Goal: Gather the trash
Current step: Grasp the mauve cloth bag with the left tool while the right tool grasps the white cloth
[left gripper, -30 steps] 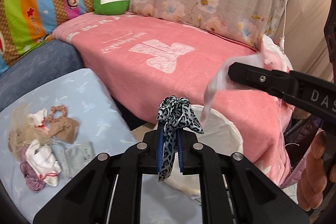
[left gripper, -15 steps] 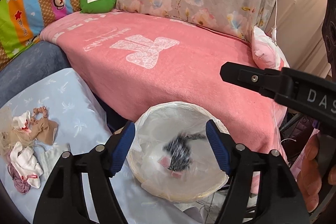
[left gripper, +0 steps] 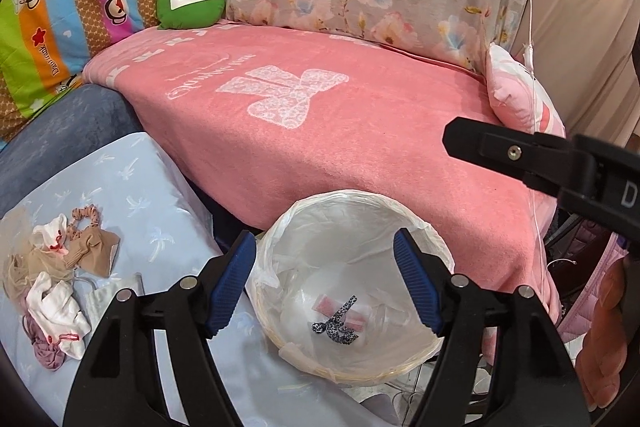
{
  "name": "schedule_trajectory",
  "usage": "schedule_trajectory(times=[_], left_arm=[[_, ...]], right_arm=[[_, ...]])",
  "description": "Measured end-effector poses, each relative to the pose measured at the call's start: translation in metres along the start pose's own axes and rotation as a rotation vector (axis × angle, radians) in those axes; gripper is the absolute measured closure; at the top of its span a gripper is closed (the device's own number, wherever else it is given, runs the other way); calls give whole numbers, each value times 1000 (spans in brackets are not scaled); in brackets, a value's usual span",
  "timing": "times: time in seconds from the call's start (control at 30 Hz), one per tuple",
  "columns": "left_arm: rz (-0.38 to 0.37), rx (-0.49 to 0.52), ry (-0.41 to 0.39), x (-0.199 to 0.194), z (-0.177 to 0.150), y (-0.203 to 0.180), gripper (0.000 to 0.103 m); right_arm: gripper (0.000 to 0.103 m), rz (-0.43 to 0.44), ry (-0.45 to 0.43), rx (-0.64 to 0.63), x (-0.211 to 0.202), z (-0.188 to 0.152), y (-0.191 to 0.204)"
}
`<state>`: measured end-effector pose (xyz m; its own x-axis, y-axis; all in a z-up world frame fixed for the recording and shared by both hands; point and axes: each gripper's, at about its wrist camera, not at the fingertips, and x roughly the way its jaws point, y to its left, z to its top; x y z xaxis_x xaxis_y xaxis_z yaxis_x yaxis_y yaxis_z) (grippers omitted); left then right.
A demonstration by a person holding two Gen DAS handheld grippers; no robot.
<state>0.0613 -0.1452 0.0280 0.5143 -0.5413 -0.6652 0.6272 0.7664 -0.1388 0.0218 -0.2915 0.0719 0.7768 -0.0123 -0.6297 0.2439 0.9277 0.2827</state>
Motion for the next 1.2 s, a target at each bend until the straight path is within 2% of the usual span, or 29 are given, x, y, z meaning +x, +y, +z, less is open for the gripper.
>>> schedule_trajectory(times=[0.3,0.5,0.67,0.73,1.2], left_arm=[[32,-55,12,-8,-11,27,35],[111,-107,-4,-21,-23,59,32],[175,-163,-9,-33,-35,93,29],[207,-174,-16,-39,-40,104,24],[351,-299,-8,-74,-87,193,22]], right_arm=[[61,26,22,-6,5,-13,14],[61,44,50,-42,14,-24,39],[61,76,75,-76,23,-35,67],[61,89,85,-91,26,-41,79],[61,175,187,-196,58,-88,172]])
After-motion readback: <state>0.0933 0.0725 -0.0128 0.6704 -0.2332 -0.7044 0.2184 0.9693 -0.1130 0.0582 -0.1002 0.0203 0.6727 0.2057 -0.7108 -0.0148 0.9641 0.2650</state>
